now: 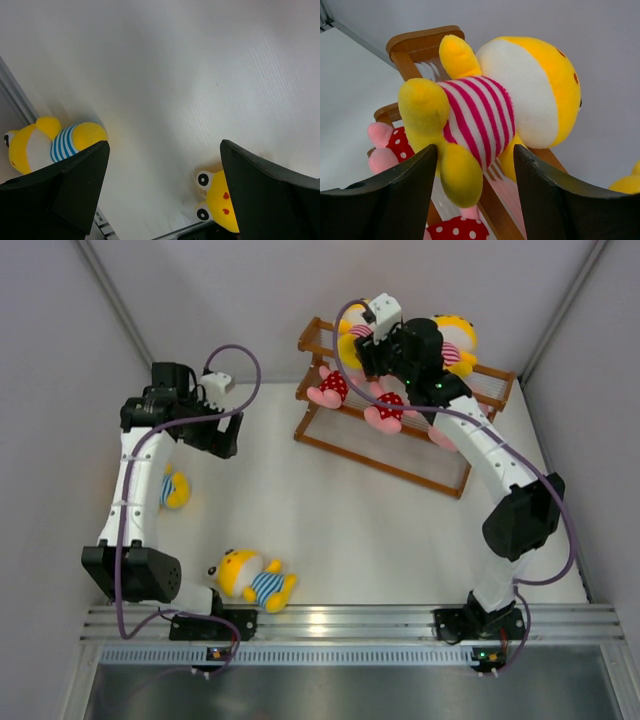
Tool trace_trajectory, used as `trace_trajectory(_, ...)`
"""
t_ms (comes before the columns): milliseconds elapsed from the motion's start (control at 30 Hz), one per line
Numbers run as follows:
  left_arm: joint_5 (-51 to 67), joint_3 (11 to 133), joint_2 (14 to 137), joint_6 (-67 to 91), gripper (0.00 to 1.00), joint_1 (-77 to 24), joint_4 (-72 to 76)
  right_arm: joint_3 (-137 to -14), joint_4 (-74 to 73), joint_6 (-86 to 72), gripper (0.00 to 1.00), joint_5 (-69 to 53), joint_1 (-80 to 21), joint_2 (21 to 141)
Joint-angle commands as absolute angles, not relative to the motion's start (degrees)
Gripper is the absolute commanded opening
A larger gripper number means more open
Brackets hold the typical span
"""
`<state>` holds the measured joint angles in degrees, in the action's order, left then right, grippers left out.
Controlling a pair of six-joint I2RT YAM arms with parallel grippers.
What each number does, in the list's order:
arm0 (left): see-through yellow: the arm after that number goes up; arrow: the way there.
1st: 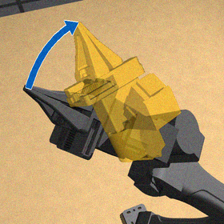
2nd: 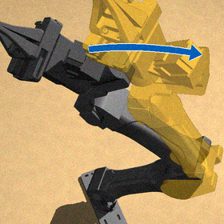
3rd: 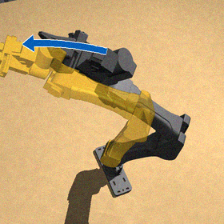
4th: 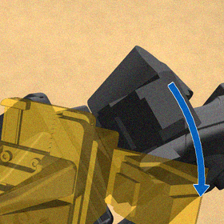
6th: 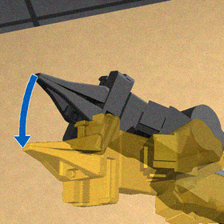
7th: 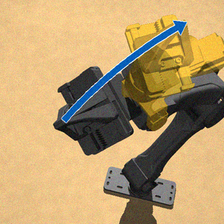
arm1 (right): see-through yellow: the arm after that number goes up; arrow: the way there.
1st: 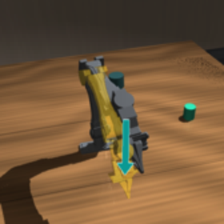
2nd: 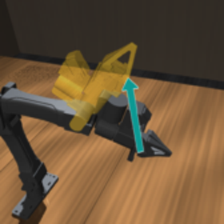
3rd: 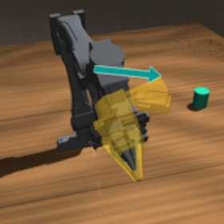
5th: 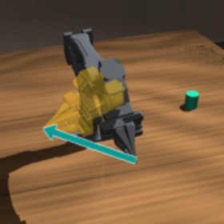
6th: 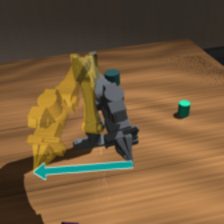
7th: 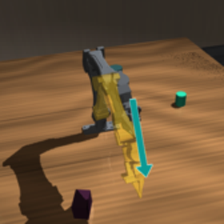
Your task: Place and organize the stuffed toys onto the shelf
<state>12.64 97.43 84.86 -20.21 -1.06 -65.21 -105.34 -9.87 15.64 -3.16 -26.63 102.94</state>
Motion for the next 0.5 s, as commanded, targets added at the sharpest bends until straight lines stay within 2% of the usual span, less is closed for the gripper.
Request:
trace_trajectory(0,13.36,92.74,83.85,-24.07,0.98,-0.97,-68.9,-104.77,-10.54,16.61,0.63,-2.2,-26.98,98.0)
trace_trajectory(200,9.41,79.91,82.88,-30.04,0.98,-0.97,-74.26,-105.73,-12.21,17.84,0.77,-3.69,-27.07,96.16)
trace_trajectory(467,8.51,70.76,81.21,-35.94,0.97,-0.97,-78.91,-106.52,-14.06,17.93,0.82,-4.83,-27.68,93.17)
